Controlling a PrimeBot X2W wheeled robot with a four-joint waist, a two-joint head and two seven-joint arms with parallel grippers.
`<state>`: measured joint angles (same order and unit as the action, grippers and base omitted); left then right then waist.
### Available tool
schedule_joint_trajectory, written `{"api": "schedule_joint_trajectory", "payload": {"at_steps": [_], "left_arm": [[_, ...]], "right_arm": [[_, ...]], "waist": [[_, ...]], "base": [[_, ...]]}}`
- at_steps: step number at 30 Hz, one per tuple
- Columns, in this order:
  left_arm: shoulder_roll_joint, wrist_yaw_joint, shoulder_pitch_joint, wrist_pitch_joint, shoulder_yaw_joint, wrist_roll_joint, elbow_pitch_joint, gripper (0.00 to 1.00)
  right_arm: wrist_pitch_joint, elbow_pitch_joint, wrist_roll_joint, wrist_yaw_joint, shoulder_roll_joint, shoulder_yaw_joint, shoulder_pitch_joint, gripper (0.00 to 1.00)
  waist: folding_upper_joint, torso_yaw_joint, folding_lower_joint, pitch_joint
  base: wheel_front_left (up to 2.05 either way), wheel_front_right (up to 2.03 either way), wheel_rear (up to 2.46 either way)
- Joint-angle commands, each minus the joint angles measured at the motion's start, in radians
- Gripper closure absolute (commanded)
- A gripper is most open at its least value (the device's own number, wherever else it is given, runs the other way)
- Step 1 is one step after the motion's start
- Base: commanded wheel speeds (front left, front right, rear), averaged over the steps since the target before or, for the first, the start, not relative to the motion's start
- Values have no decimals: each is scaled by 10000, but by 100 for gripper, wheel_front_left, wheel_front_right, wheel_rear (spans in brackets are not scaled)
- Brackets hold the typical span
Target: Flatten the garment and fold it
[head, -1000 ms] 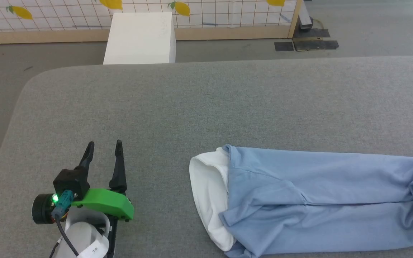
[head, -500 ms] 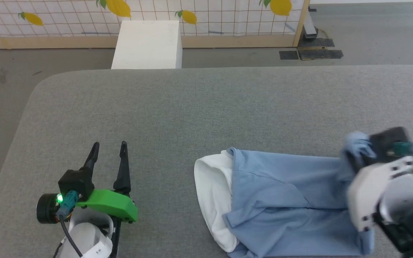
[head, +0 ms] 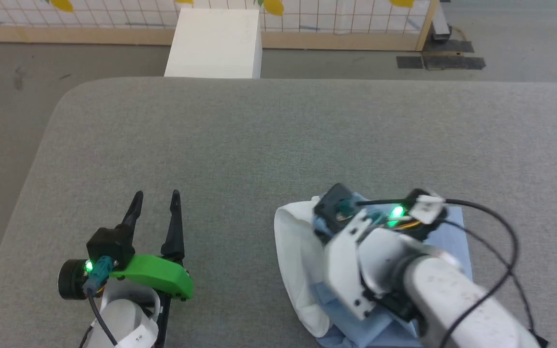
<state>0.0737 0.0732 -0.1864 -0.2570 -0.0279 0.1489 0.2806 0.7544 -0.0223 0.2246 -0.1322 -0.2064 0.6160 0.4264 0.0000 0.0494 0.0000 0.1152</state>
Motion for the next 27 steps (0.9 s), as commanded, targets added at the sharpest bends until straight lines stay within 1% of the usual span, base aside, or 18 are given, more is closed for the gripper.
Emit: {"api": "schedule_joint_trajectory", "payload": {"at_steps": [1, 7, 8, 9, 10, 14, 15, 18, 22, 24, 27], "left_arm": [[-34, 59, -205, -47, -8, -80, 6, 0], [-99, 93, -377, -47, -104, -94, 85, 0], [-107, 93, -391, -47, -111, -92, 96, 0], [-117, 92, -404, -47, -116, -90, 109, 0], [-124, 92, -412, -47, -117, -87, 118, 0], [-145, 89, -366, -47, -75, -84, 140, 0], [-149, 87, -338, -47, -61, -88, 149, 0], [-157, 84, -273, -47, -9, -98, 151, 0], [-151, 93, -147, -47, 90, -123, 125, 0], [-147, 108, -100, -47, 117, -141, 113, 0], [-141, 120, -30, -47, 154, -176, 58, 0]], "right_arm": [[-183, -444, 165, 15, 192, 305, 269, 100], [-598, -2579, 1021, 15, 543, 1415, 898, 100], [-617, -2803, 1185, 15, 581, 1566, 952, 83], [-675, -3012, 1409, 15, 634, 1691, 1006, 51], [-749, -3125, 1568, 15, 658, 1800, 1061, 0], [-1304, -3239, 2278, 15, 679, 2055, 1272, 0], [-1629, -3133, 2497, 15, 685, 2000, 1314, 0], [-2669, -2701, 3166, 15, 833, 1397, 1258, 0], [-4283, -1867, 3563, 15, 933, 105, 1095, 0], [-4999, -1454, 3681, 15, 989, -784, 844, 0], [-5904, -844, 3509, 15, 1041, -2236, 288, 0]], "waist": [[0, 140, 0, 144], [0, 368, 0, 316], [0, 385, 0, 327], [0, 396, 0, 336], [0, 399, 0, 338], [0, 309, 0, 271], [0, 268, 0, 227], [0, 144, 0, 111], [0, -88, 0, -60], [0, -189, 0, -140], [0, -343, 0, -245]], "base": [[0, 0, 0], [0, 0, 0], [0, 0, 0], [0, 0, 0], [0, 0, 0], [0, 0, 0], [0, 0, 0], [0, 0, 0], [0, 0, 0], [0, 0, 0], [0, 0, 0]]}}
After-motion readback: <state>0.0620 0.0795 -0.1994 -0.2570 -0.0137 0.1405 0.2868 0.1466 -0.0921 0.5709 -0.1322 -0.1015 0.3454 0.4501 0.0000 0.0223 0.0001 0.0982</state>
